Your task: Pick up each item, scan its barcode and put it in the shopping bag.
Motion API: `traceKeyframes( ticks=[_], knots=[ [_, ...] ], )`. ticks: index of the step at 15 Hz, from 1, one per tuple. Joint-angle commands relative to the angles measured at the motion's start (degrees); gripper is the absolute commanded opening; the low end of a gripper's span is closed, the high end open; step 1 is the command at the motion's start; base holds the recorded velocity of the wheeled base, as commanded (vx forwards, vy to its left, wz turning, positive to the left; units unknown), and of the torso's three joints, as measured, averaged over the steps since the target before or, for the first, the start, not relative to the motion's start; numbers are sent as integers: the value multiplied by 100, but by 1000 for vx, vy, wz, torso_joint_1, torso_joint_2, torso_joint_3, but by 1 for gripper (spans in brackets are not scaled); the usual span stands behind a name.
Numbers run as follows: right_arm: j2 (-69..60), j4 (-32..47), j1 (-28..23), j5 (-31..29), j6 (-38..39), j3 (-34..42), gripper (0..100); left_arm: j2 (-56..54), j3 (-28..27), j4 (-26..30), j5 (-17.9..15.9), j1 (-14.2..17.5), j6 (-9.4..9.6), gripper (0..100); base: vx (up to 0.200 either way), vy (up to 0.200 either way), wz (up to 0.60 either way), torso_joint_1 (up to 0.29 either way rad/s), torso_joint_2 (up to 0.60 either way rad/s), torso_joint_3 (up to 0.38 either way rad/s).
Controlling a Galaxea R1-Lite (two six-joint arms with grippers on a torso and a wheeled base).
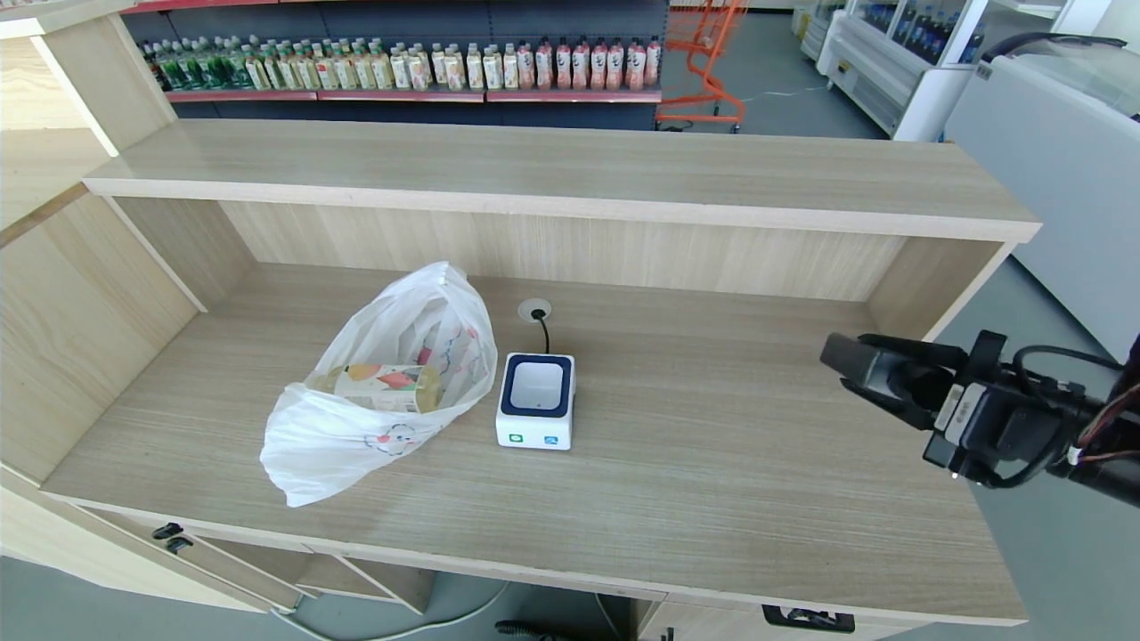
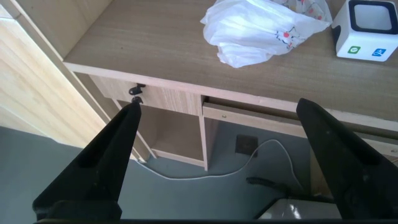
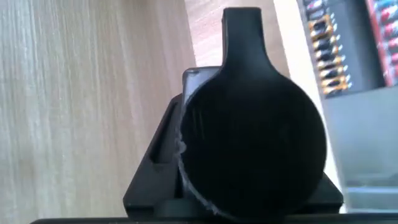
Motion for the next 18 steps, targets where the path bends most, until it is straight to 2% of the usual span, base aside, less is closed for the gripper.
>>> traceKeyframes(
  ticks=[1, 2, 3, 5, 8, 14, 18],
  knots=[
    [-205, -15, -7, 622, -1649, -47, 0, -1, 0, 1, 3, 1, -1, 100, 0, 0, 0, 0, 0, 0],
    [-205, -15, 55, 991, -2528, -56, 0, -1, 0, 1, 3, 1, -1, 100, 0, 0, 0, 0, 0, 0],
    [-125, 38, 529, 1897, -3715, -30, 0, -1, 0, 1, 3, 1, -1, 100, 0, 0, 0, 0, 0, 0],
    [15, 583, 1268, 2477, -5350, 41, 0, -1, 0, 1, 3, 1, -1, 100, 0, 0, 0, 0, 0, 0],
    [59, 1593, 2085, 2907, -6642, 58, 0, -1, 0, 1, 3, 1, -1, 100, 0, 0, 0, 0, 0, 0],
    [-275, 1593, 2208, 3408, -7046, 76, 0, -1, 0, 1, 3, 1, -1, 100, 0, 0, 0, 0, 0, 0],
    [-319, 1620, 2270, 3417, -7151, 111, 0, -1, 0, 1, 3, 1, -1, 100, 0, 0, 0, 0, 0, 0]
  ],
)
